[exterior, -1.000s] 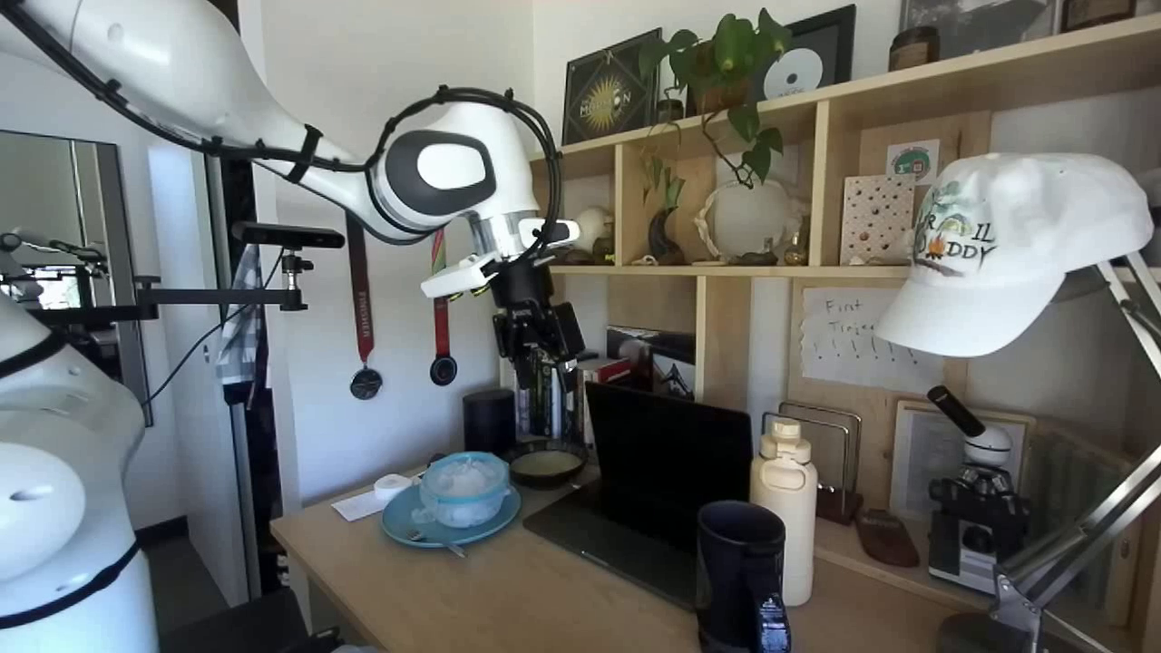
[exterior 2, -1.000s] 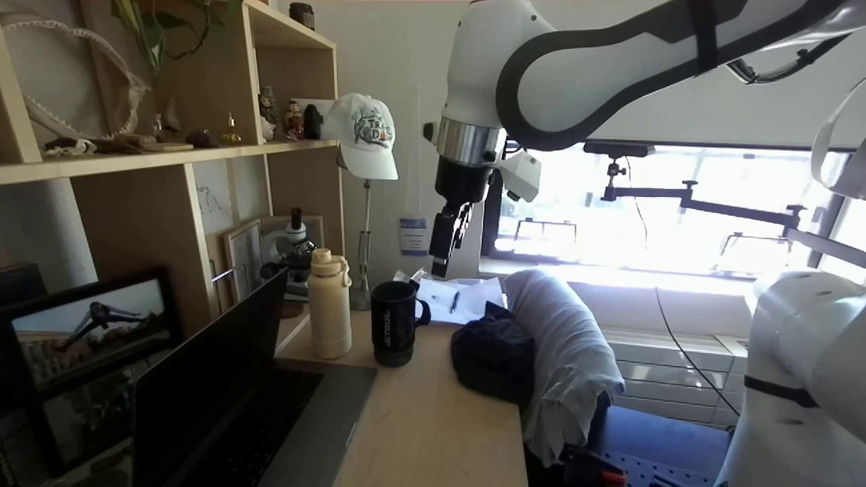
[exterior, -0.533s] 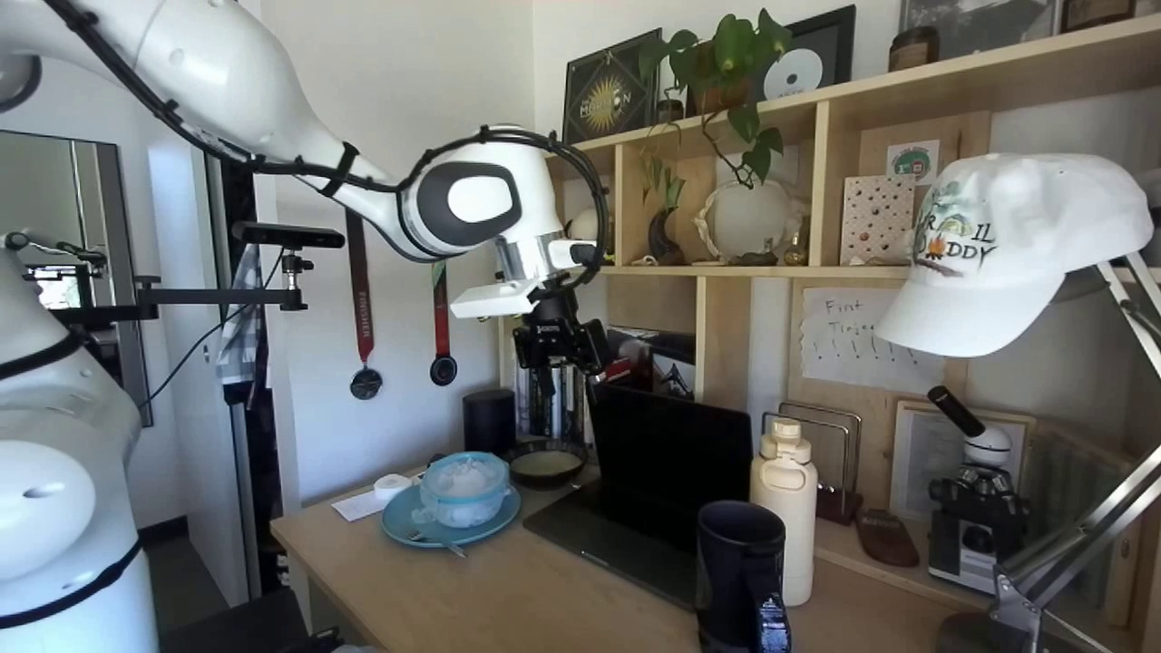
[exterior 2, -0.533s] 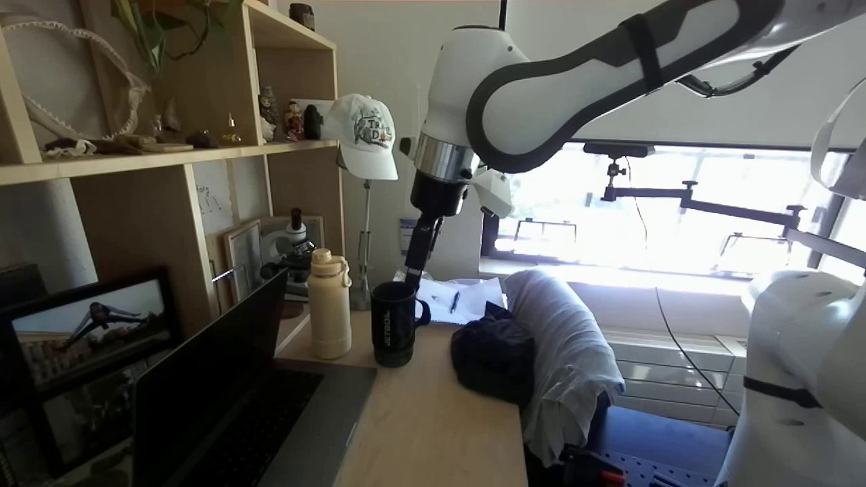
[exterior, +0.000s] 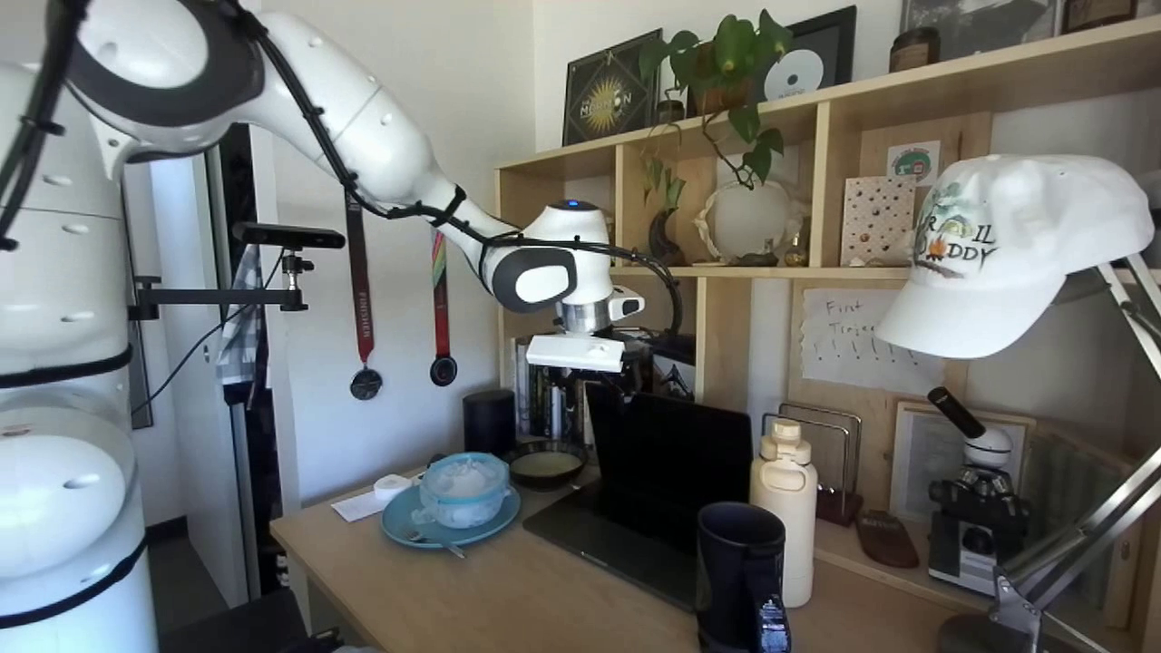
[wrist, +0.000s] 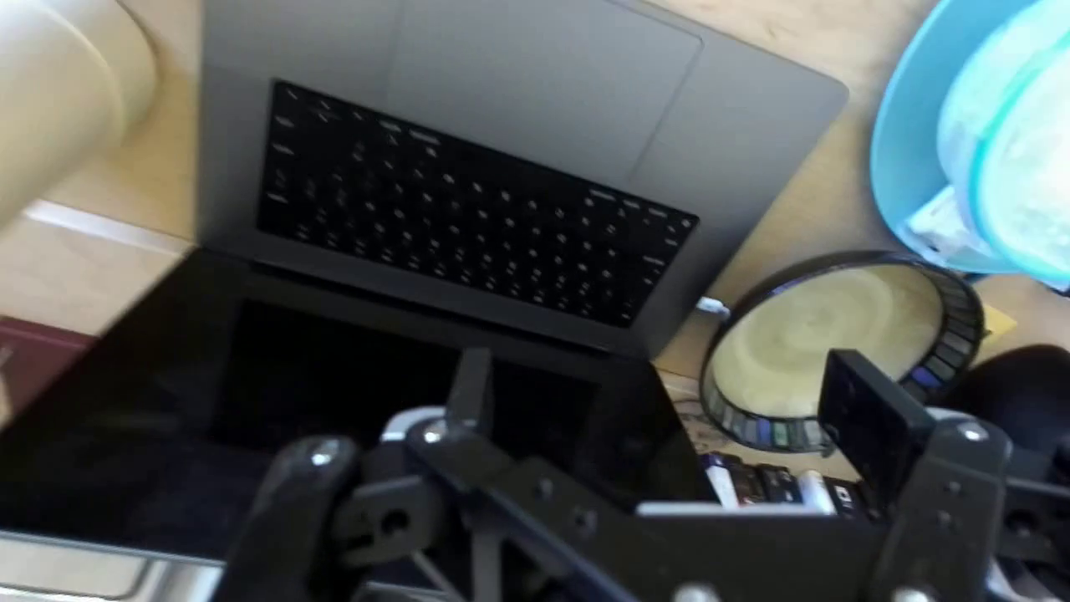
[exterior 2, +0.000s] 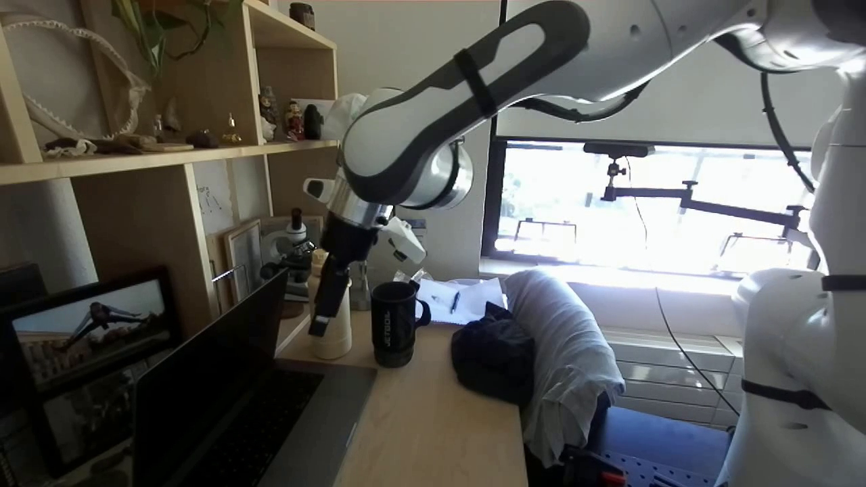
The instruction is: Pick an item from the tray and place it on the table
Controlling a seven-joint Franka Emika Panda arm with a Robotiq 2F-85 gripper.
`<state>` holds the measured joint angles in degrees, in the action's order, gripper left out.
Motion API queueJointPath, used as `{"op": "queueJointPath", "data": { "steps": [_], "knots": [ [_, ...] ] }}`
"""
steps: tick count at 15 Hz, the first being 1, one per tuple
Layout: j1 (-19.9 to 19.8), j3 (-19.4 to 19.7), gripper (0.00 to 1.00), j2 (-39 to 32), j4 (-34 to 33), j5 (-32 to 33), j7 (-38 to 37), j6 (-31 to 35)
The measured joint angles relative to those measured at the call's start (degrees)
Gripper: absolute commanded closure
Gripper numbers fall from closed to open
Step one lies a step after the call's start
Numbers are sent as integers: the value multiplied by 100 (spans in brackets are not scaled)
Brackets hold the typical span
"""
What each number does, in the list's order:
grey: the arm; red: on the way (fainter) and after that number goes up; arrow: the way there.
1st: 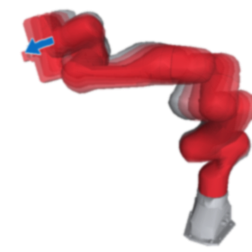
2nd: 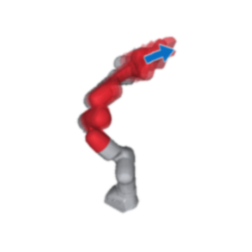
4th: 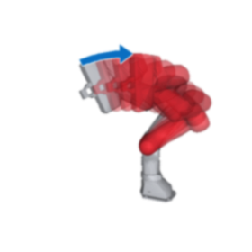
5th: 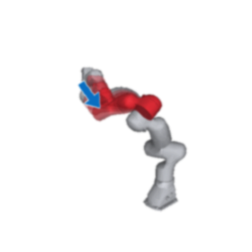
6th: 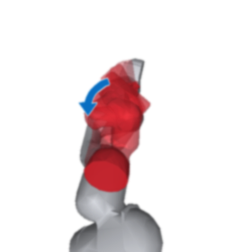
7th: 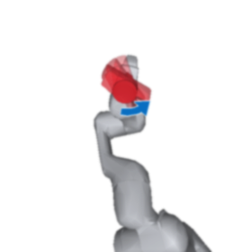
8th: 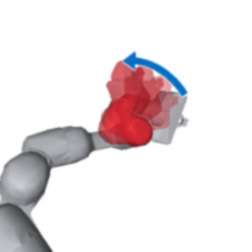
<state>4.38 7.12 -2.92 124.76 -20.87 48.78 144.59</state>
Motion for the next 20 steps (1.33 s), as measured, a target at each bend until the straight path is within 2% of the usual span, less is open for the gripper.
{"op": "queueJointPath", "data": {
  "steps": [3,9,15,20],
  "knots": [
    [-205,-460,0,-687,-843,-858,915,-710],
    [-782,-1079,0,-1739,-2213,-1210,1795,-2538],
    [-1074,-1331,0,-2476,-2958,-1434,2370,-3841],
    [-1074,-1474,0,-2758,-3181,-1513,2420,-4322]
  ]
}}
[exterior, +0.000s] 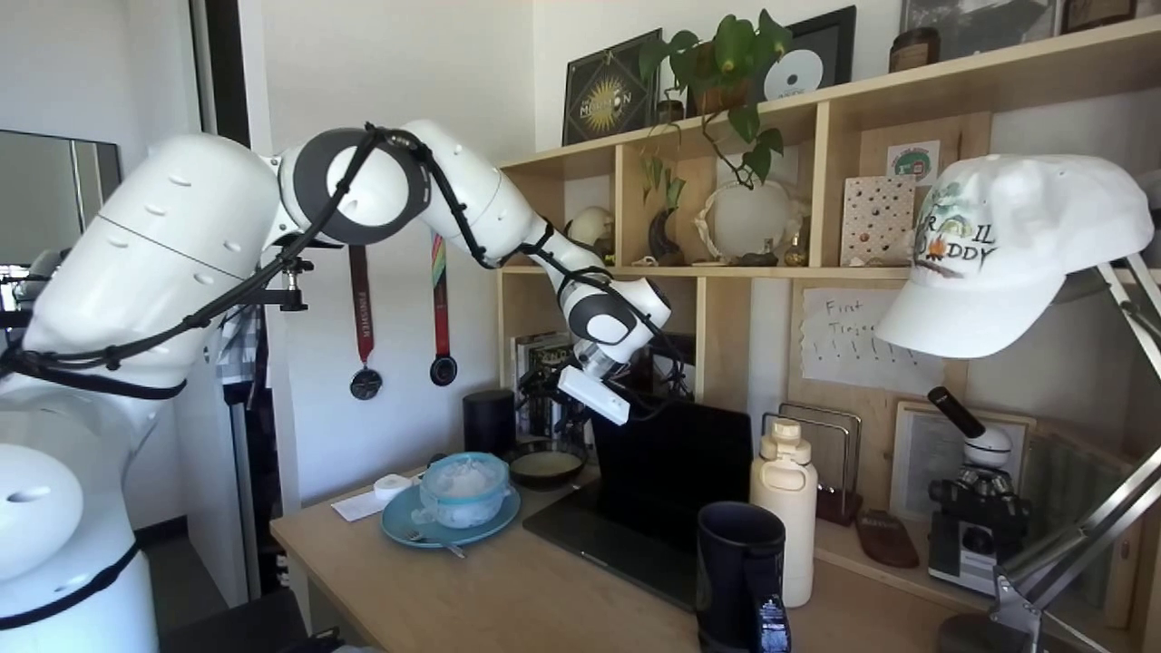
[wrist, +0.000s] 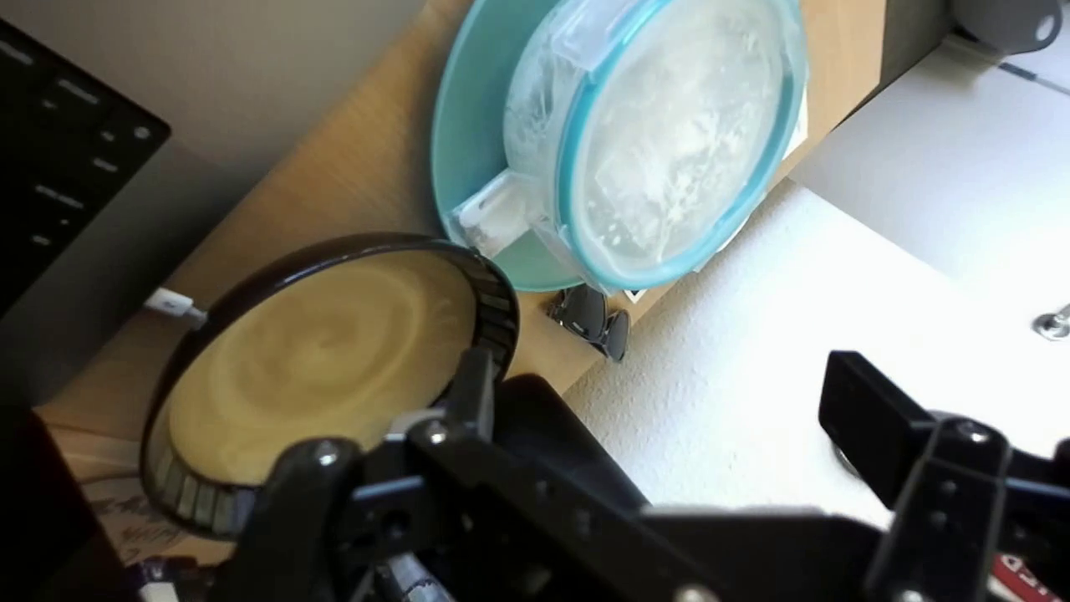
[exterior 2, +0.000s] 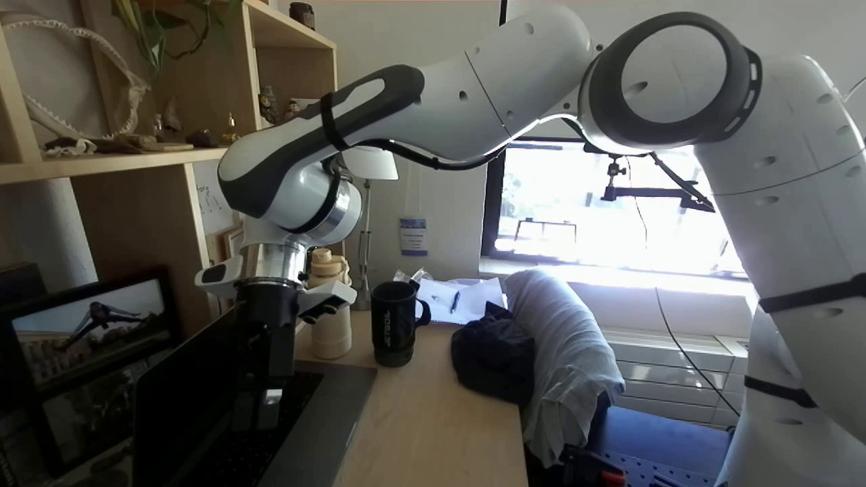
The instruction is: Pick an item from the tray and place it on the table
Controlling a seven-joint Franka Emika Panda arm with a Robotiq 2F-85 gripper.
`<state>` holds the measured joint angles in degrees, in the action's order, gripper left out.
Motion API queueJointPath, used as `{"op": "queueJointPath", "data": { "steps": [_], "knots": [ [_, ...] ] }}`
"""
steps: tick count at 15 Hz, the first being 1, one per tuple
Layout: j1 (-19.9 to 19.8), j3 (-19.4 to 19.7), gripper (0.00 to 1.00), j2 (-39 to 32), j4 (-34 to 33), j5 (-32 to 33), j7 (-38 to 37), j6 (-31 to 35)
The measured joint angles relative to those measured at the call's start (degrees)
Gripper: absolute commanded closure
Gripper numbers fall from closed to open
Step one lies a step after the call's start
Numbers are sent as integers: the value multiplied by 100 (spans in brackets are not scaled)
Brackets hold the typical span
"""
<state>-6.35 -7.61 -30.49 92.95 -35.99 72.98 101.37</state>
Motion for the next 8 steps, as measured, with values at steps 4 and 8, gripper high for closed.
{"op": "queueJointPath", "data": {
  "steps": [4,8],
  "knots": [
    [39,-98,0,-28,-1,-50,0,-49],
    [122,-103,0,-28,42,-50,0,-48]
  ]
}}
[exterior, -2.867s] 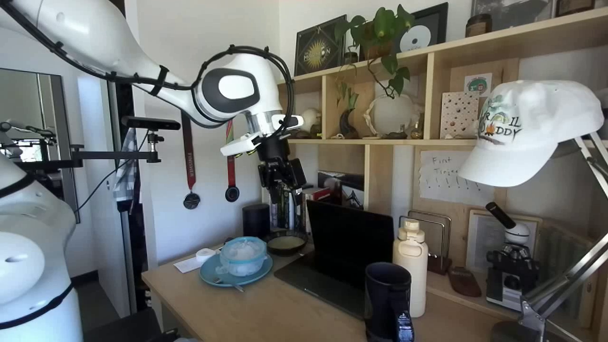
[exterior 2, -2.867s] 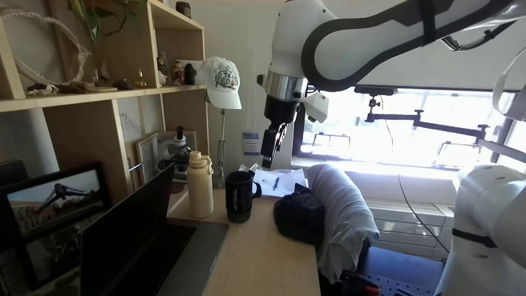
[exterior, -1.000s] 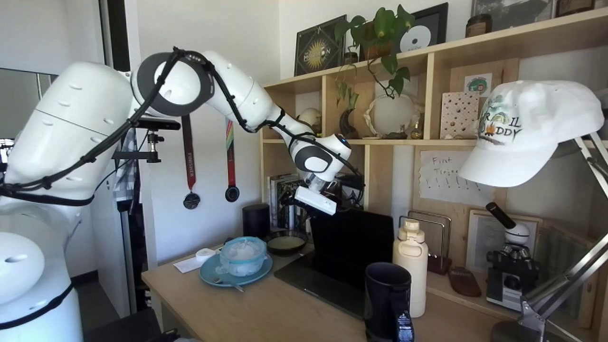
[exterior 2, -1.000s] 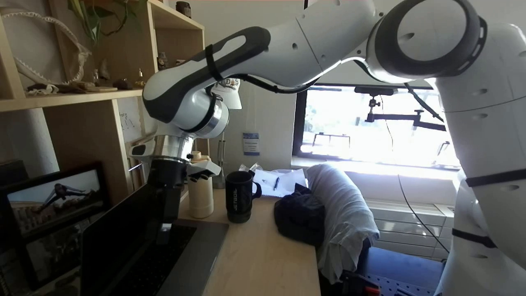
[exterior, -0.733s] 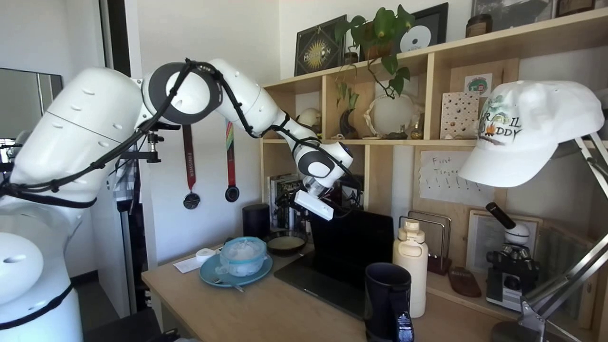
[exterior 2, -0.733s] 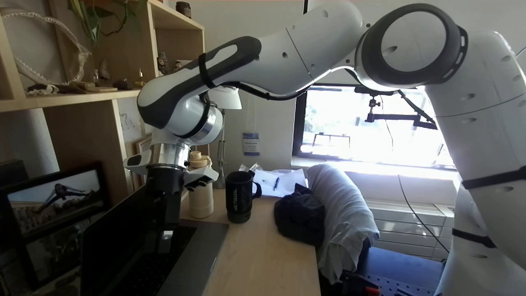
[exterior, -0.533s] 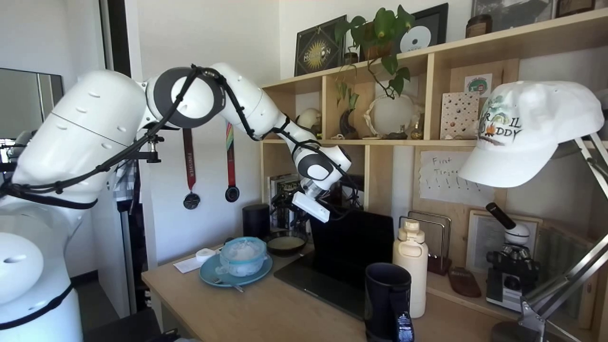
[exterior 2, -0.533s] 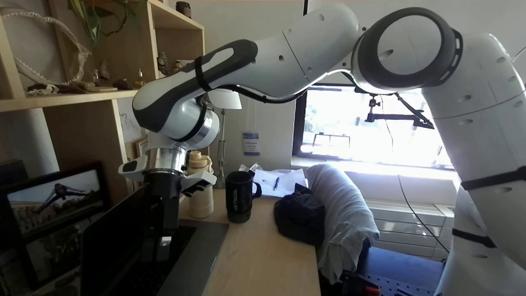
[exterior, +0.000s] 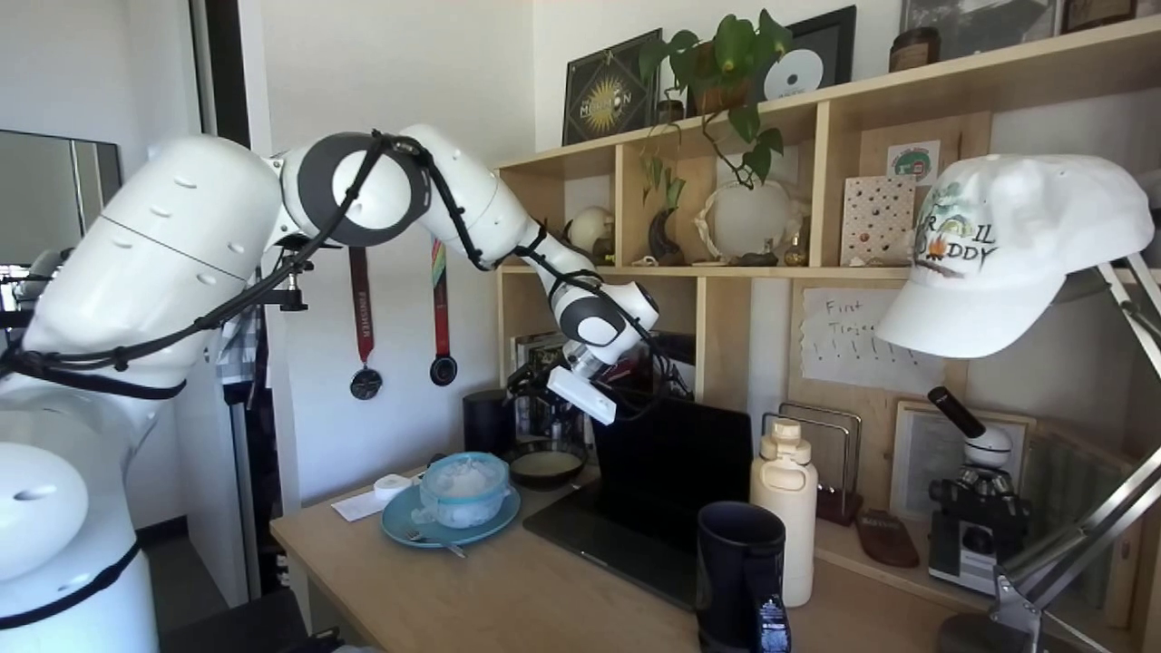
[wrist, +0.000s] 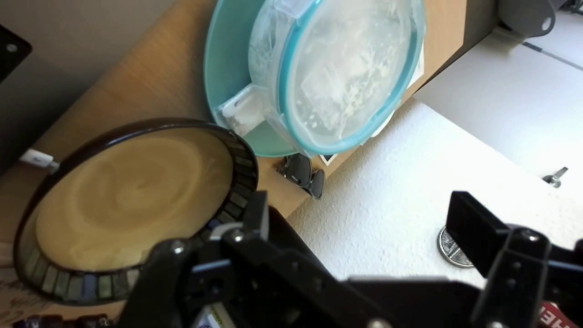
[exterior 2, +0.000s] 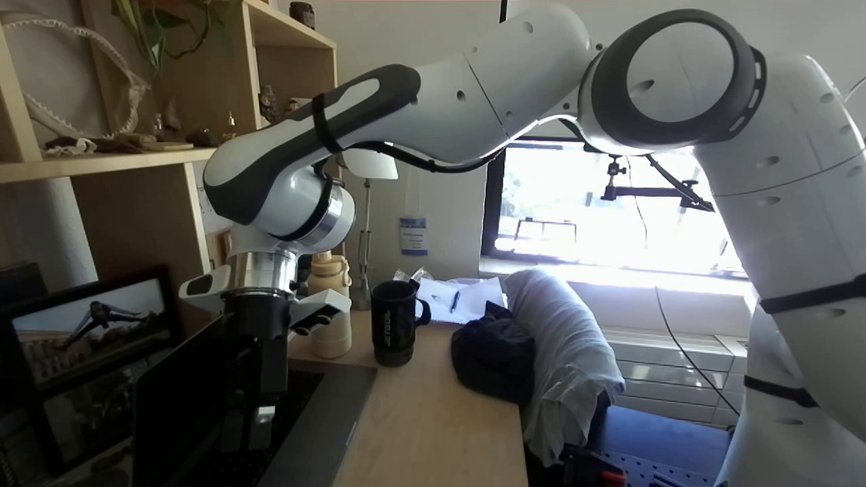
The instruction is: Pick an item from the tray and place it on the table
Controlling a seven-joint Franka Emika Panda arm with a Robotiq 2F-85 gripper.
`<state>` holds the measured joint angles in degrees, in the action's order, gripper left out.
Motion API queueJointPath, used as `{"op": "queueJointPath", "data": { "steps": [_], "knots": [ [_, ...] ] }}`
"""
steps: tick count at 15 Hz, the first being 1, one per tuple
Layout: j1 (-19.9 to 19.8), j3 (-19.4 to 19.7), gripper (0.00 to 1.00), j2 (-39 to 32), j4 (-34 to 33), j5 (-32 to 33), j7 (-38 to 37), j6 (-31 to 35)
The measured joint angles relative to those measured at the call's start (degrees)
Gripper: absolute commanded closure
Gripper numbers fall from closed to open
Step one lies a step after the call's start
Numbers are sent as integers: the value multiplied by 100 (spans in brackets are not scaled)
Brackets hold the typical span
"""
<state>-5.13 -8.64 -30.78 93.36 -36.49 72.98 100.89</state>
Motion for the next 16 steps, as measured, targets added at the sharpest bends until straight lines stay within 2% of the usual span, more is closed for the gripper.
{"op": "queueJointPath", "data": {
  "steps": [11,16],
  "knots": [
    [132,0,0,-39,544,17,14,77],
    [220,0,0,-87,805,91,18,548]
  ]
}}
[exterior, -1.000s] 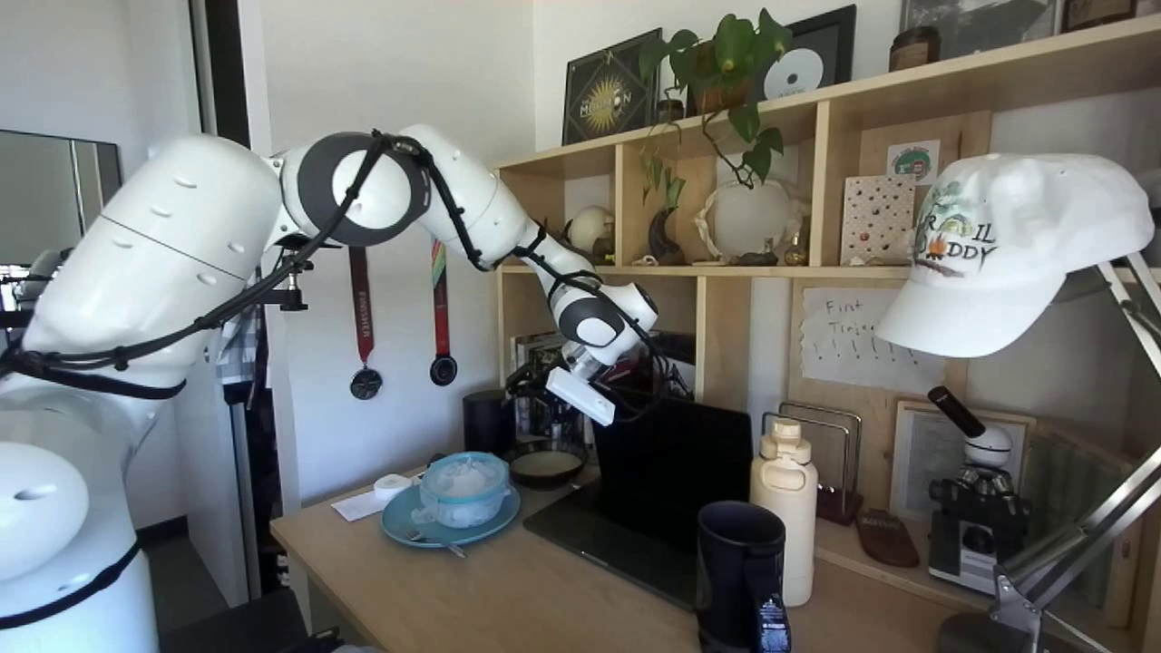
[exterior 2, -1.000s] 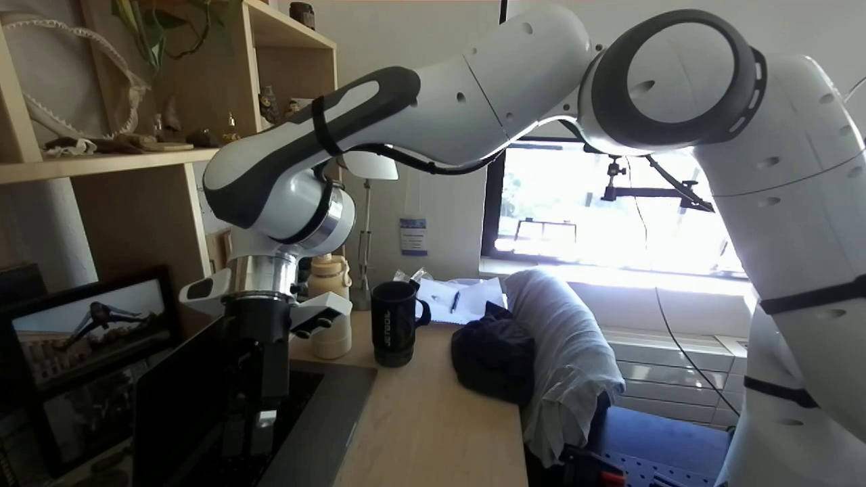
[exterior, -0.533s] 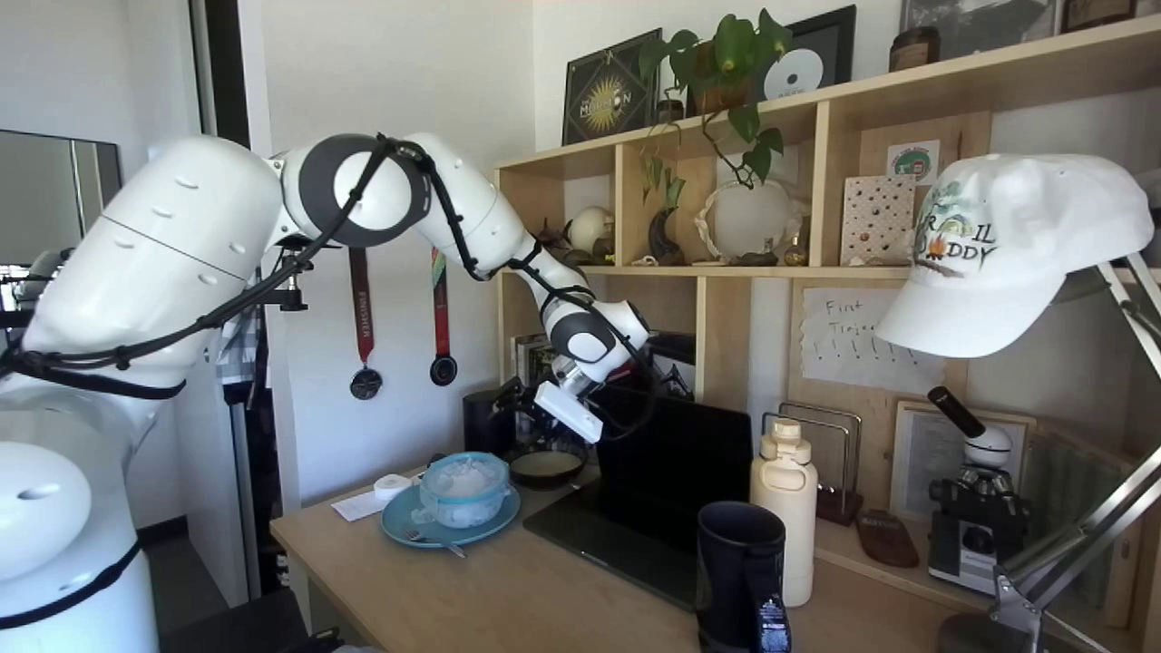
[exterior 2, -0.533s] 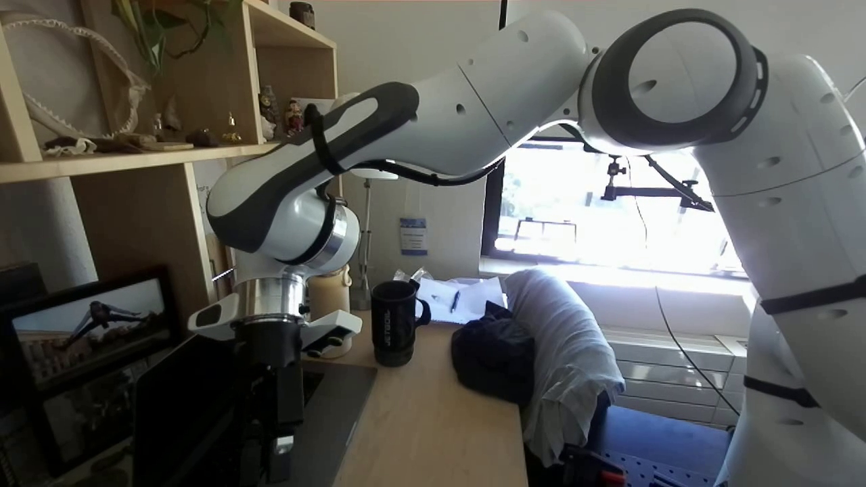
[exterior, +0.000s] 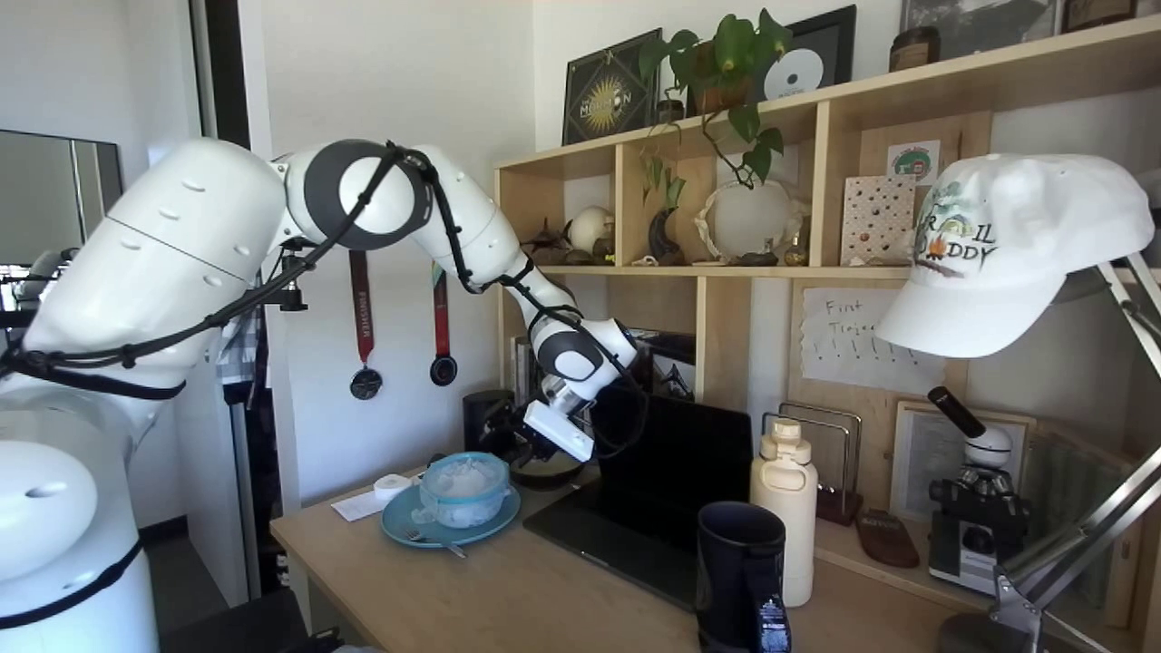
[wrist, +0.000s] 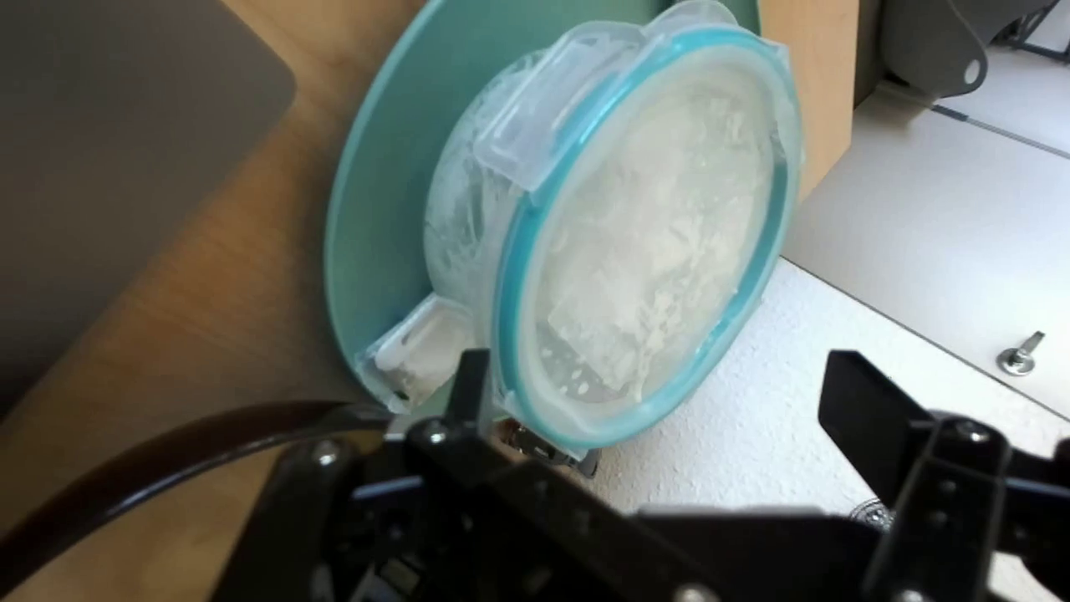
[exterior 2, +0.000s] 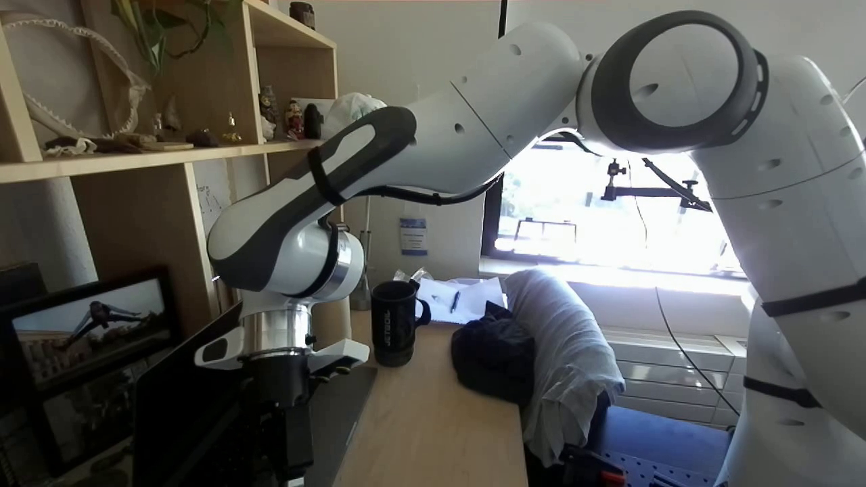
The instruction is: Pick an item from the tray and place it on the table
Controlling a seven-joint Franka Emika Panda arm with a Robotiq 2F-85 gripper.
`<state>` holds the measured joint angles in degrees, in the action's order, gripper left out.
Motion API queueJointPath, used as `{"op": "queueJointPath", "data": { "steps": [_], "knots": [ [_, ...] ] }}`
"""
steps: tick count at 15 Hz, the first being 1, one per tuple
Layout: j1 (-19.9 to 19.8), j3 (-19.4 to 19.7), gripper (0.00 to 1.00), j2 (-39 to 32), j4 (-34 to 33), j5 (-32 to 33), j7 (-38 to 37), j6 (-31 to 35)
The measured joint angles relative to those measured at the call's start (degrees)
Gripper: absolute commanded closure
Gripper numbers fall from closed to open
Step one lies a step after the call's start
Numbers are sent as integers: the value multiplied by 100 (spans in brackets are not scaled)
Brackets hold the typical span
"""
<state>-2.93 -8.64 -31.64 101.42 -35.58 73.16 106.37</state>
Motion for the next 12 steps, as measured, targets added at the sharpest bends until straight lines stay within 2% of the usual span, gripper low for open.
{"op": "queueJointPath", "data": {
  "steps": [5,12],
  "knots": [
    [27,0,0,-55,131,76,0,377],
    [32,-1,0,-84,203,77,0,470]
  ]
}}
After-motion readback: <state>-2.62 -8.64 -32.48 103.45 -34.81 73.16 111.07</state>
